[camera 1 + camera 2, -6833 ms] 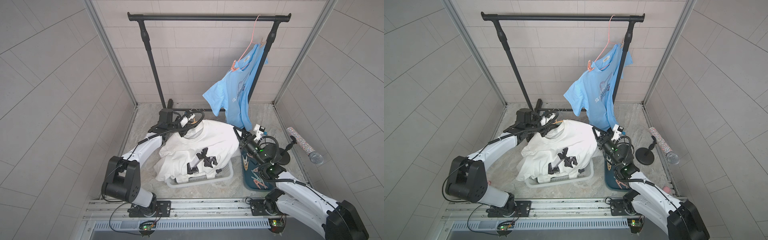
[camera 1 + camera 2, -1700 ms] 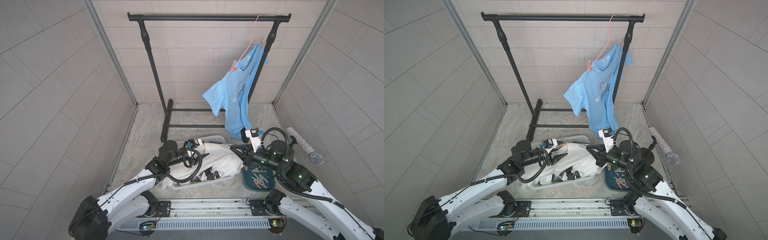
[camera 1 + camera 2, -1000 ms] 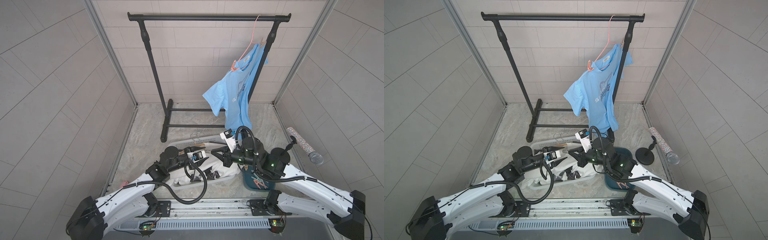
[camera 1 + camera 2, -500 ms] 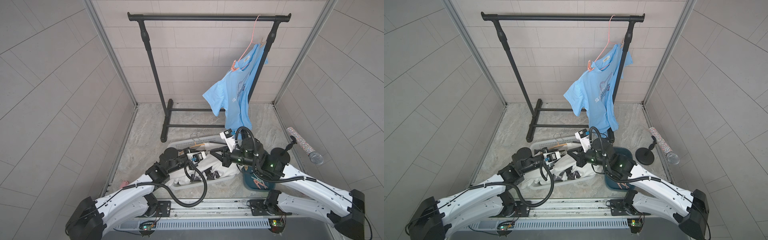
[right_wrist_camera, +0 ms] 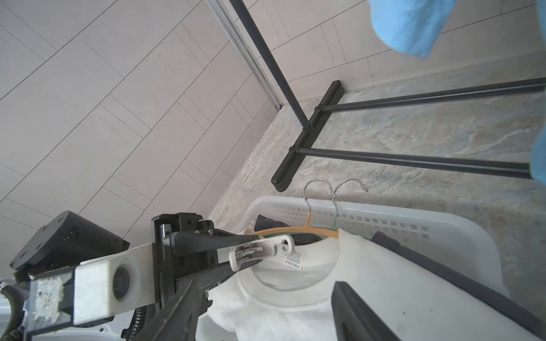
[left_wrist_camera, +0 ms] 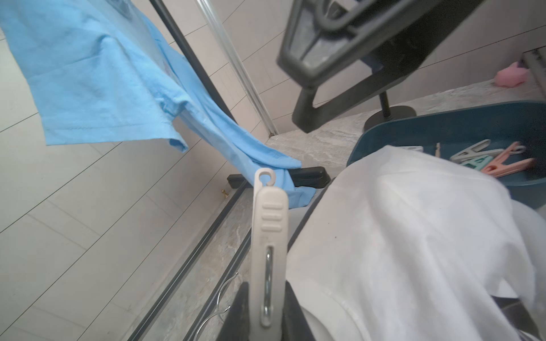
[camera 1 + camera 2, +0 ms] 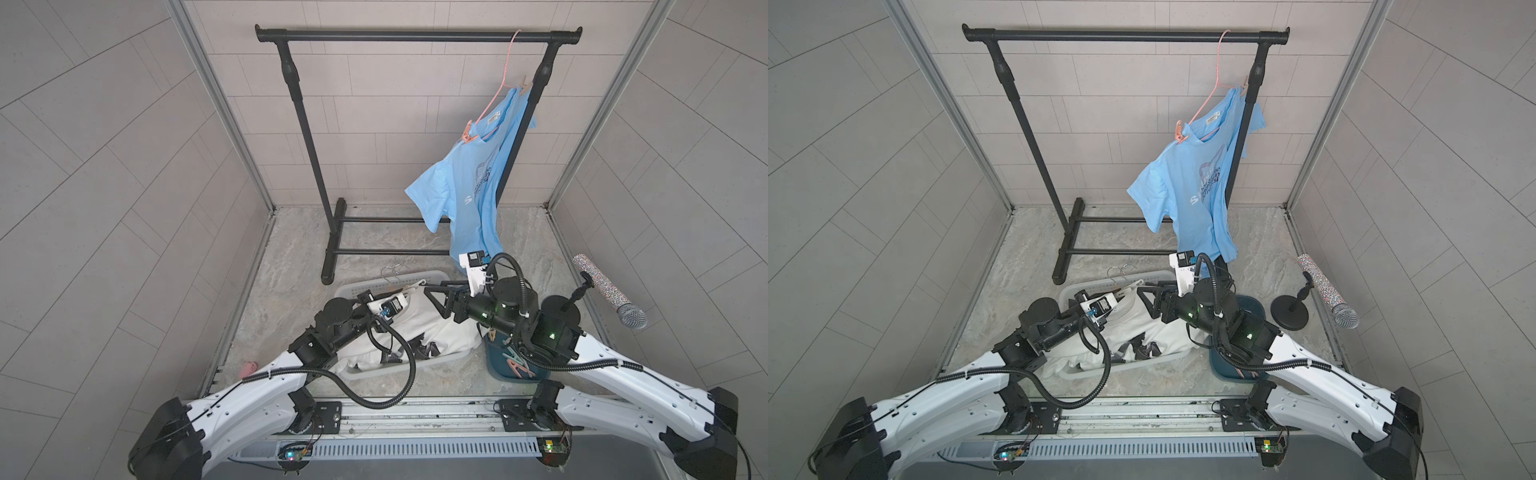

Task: Use clothespins to secure the t-shirt on both sides of the hanger
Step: Open the clothespin.

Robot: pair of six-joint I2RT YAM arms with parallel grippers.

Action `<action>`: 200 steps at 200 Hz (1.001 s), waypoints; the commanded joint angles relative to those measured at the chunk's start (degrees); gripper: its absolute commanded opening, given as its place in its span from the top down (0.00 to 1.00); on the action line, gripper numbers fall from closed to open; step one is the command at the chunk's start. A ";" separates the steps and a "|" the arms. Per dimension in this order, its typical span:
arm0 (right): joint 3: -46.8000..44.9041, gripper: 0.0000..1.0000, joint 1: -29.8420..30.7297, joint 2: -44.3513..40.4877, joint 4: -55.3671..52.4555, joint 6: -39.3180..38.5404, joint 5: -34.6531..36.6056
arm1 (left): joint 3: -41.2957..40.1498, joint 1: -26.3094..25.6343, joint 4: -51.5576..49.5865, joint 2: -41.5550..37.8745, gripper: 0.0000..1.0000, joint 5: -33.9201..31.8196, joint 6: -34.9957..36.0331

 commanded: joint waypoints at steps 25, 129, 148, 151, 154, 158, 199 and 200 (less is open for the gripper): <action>-1.90 0.19 0.16 5.14 12.53 8.17 -0.30 | -0.22 -0.18 2.40 -0.76 1.00 -1.84 -0.16; -0.86 0.30 1.75 15.09 23.63 11.38 -2.92 | -0.13 -0.19 2.56 -0.27 1.00 -1.06 -0.54; -0.67 0.37 2.04 16.05 24.88 11.31 -3.14 | -0.11 -0.26 2.45 -0.36 1.00 -1.10 -0.62; -0.71 0.39 2.05 16.10 25.12 11.35 -3.03 | -0.13 -0.22 2.40 -0.44 1.00 -1.07 -0.56; -0.70 0.40 2.06 16.18 25.20 11.35 -3.01 | -0.11 -0.20 2.33 -0.37 1.00 -1.10 -0.61; -0.73 0.42 2.05 16.19 25.39 11.29 -2.88 | -0.13 -0.19 2.36 -0.44 1.00 -1.10 -0.69; -0.37 0.69 2.06 15.69 24.97 9.01 -1.91 | -0.18 -0.27 2.28 -0.54 0.98 -0.88 -0.72; -0.38 0.69 2.06 15.68 24.99 8.96 -1.93 | -0.20 -0.22 2.25 -0.58 0.98 -0.92 -0.72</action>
